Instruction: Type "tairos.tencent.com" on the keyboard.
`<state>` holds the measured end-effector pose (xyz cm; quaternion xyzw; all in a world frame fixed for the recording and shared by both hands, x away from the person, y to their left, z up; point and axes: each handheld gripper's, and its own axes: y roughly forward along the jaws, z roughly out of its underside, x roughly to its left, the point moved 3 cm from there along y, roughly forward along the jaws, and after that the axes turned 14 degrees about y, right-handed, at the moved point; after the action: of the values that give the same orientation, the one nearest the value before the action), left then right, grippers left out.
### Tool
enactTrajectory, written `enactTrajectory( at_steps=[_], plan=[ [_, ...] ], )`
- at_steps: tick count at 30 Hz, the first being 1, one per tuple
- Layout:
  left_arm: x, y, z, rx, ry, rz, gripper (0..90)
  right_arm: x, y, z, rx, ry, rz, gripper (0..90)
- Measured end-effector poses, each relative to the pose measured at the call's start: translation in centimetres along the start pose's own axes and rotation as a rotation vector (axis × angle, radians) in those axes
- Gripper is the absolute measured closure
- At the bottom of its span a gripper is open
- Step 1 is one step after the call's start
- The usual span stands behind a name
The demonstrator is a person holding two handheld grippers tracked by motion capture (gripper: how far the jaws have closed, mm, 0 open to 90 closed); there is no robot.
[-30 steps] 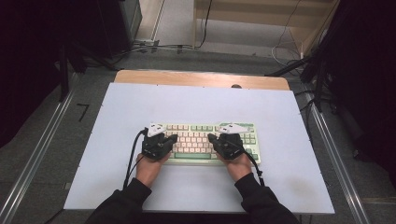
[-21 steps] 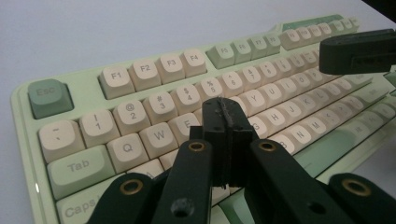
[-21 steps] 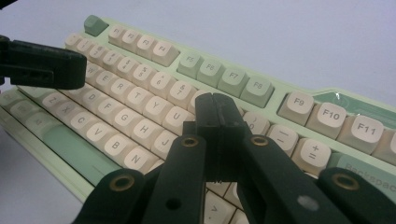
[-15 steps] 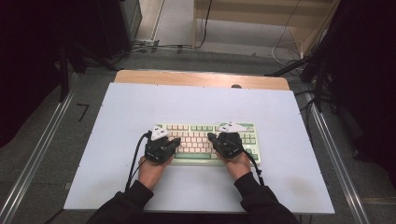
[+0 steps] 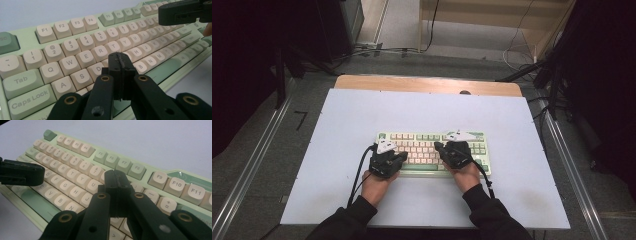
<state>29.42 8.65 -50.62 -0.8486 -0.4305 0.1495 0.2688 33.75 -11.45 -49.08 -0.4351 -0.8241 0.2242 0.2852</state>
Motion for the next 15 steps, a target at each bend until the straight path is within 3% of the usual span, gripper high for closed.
enactTrajectory(
  at_steps=[15],
  plan=[
    [-0.15,0.30,0.32,0.017,0.011,0.002,90.0,0.00,-0.02,-0.01,0.001,0.002,-0.001,87.5]
  ],
)
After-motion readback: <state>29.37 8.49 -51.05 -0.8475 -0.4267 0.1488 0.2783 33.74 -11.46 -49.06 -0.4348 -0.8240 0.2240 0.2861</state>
